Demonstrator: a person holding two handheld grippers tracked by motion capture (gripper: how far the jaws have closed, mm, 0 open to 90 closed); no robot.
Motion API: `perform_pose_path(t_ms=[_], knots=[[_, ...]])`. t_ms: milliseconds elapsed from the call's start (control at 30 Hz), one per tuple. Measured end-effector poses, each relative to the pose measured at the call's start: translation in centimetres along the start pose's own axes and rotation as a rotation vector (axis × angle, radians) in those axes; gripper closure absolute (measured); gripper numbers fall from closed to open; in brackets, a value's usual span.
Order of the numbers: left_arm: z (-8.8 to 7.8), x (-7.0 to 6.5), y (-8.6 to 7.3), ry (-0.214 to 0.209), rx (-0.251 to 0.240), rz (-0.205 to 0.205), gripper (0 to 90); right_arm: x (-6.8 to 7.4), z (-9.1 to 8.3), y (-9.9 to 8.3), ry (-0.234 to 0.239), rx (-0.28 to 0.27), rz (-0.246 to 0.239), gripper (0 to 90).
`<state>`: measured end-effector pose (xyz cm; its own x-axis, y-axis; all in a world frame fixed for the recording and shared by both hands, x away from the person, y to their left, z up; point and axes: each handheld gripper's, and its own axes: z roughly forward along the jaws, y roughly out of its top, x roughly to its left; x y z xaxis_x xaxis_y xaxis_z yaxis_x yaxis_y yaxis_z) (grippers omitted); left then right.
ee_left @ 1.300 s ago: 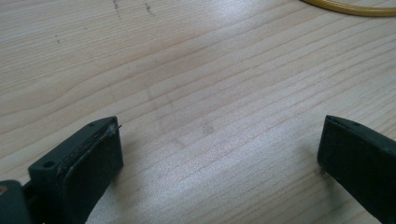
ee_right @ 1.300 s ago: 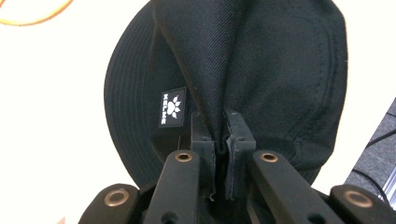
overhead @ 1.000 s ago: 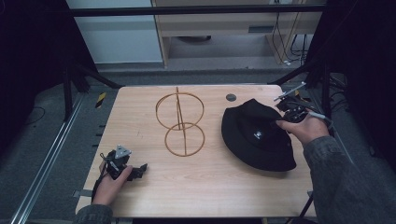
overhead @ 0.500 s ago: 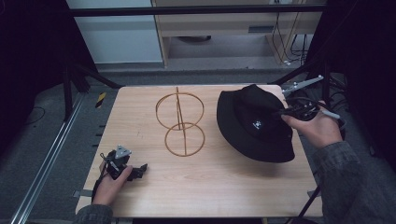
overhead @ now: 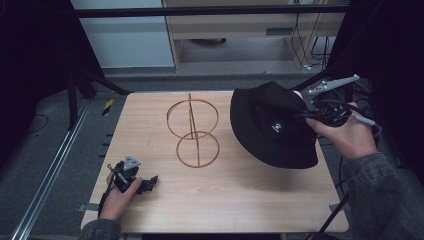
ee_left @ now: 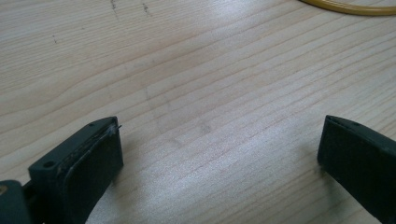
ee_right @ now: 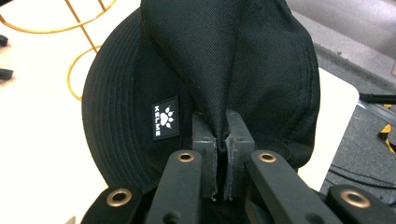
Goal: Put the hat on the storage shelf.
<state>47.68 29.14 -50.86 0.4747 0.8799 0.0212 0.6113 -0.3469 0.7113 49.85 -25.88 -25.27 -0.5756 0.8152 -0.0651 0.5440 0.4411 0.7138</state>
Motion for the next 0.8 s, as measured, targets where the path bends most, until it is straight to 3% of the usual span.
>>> perform_pose_path(t_ms=[500, 800], knots=[[0.0, 0.0, 0.0, 0.0, -0.004, -0.004, 0.0, 1.5, -3.8, 1.4, 0.017, -0.1, -0.026, 86.0], [0.0, 0.0, 0.0, 0.001, -0.003, 0.001, 0.0, 3.8, -5.2, 2.6, 0.052, -0.157, -0.083, 86.0]])
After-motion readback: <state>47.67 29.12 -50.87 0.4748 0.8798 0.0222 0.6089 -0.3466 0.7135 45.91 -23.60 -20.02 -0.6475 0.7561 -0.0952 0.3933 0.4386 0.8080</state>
